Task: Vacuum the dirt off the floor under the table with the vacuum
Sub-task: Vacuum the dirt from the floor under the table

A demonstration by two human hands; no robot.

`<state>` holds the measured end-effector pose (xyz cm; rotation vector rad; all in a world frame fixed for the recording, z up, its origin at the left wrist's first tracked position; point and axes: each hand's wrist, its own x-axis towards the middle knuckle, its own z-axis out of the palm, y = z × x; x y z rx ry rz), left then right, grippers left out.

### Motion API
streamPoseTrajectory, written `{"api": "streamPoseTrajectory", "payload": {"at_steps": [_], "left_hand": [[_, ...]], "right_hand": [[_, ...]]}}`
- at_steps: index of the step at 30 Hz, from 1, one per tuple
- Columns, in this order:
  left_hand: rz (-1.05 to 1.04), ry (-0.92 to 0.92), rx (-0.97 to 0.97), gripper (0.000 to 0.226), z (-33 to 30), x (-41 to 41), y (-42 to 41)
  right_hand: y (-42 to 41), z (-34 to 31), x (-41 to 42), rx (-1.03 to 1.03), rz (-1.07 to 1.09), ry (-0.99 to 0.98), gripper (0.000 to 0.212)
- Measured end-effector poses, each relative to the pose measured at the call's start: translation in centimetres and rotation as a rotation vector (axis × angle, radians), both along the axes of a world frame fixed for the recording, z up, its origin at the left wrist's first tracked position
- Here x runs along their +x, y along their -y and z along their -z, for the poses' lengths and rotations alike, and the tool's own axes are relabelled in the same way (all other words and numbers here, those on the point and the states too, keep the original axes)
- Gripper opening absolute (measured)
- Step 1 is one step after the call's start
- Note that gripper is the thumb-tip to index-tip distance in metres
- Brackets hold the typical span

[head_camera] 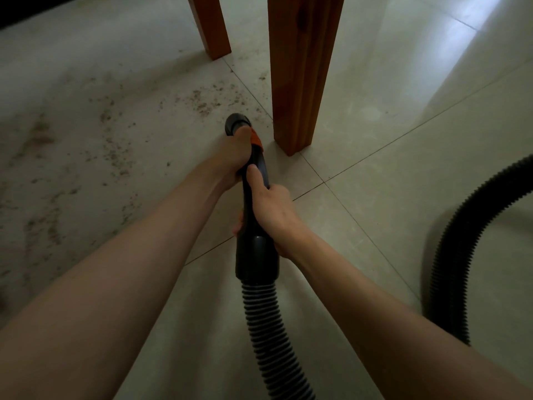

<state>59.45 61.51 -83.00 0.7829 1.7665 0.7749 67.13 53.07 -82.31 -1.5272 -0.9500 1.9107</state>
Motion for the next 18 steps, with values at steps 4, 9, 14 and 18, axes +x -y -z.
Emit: {"api": "streamPoseTrajectory", "payload": {"at_steps": [4,9,14,18], "left_hand": [[0.037,0.0,0.006,0.05,-0.1,1.0,0.4],[0.162,0.048,0.034,0.048,-0.1,1.6,0.7],[0.172,0.061,0.051,0.048,0.3,1.5,0.5],[0.095,0.082,0.052,0.036,0.1,0.9,-0.3]], "right_hand": [[0.6,0.3,0.2,0.015,0.042,0.011,0.046],[1.0,1.0,0.5,0.048,0.123,0.072,0.046],[0.7,1.1,0.6,0.064,0.097,0.084,0.044],[-0.4,0.8,0.3,0.076,0.065,0.046,0.041]]}}
